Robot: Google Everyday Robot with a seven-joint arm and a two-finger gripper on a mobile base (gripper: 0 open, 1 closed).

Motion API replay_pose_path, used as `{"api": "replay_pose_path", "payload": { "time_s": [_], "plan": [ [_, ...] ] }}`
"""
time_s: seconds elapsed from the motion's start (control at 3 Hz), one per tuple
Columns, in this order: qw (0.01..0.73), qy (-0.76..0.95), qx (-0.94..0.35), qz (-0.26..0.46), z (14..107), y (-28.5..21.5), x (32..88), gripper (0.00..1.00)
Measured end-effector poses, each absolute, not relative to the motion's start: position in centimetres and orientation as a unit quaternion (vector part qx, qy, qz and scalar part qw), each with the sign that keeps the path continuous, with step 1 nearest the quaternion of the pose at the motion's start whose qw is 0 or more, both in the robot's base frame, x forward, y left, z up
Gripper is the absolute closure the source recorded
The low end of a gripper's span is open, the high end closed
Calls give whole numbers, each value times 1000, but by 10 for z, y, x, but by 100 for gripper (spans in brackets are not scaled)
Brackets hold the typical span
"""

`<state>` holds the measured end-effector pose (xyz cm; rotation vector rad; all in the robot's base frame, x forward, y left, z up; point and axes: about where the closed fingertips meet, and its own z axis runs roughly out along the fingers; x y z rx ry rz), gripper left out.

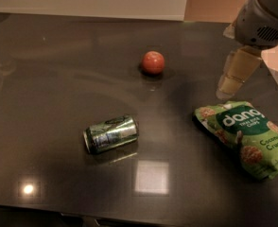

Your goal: Move apple near green rice chip bag

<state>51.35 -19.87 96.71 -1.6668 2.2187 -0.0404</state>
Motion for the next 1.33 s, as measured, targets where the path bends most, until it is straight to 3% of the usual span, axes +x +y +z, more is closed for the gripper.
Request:
{"api": "replay_pose_path", "payload": {
  "time_s": [1.33],
  "plan": [
    [208,826,-515,97,886,-115,672,0]
  ]
}}
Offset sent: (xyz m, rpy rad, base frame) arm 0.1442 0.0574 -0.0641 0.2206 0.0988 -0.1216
